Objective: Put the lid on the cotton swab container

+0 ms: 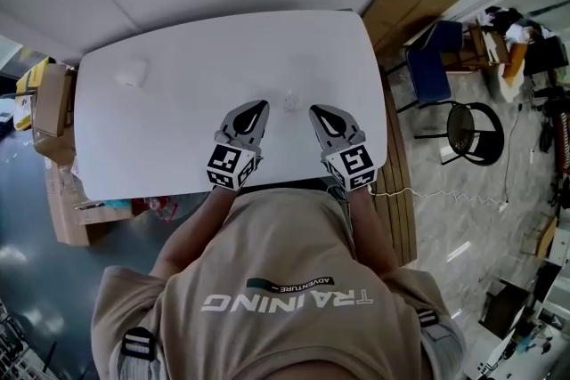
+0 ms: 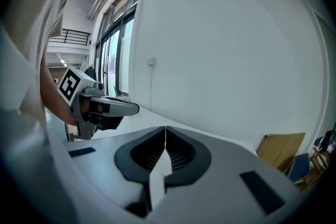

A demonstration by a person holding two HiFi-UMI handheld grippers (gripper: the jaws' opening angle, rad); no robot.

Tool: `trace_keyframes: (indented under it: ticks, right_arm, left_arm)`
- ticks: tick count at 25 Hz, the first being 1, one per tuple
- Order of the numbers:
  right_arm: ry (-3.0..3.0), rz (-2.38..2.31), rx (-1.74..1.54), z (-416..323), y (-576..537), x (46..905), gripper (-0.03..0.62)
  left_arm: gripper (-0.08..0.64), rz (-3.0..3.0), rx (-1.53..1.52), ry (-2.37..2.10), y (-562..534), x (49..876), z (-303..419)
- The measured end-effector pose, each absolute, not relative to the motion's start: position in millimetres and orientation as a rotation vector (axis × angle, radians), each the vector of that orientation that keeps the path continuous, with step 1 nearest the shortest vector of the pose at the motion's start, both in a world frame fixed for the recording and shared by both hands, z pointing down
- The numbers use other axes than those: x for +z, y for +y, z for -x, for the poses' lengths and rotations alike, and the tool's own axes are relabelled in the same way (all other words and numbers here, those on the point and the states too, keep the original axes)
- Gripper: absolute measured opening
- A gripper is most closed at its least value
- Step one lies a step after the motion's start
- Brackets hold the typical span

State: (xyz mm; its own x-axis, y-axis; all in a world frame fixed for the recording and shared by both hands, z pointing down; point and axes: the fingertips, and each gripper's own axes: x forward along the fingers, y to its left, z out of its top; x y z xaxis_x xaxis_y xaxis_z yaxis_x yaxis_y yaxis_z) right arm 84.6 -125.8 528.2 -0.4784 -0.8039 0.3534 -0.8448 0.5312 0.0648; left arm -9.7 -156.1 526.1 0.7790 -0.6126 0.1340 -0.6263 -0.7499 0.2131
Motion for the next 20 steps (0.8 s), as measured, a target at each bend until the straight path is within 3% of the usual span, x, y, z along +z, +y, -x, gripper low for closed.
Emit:
trace_keyframes:
  ticks: [8,20]
  right_arm:
    - [-2.48,-1.259,0.184,-89.6,-159.9,536.3,0.018]
    - [-2.402,-1.196,0.492,-101.5,-221.9,607.9,0.018]
  left_arm:
    - [0.012,-2.706,0.115,-1.061,-168.5,525.9,3.2]
    - [0.012,-2.666,0.157,-1.063,-170.6,542.8,-6.4]
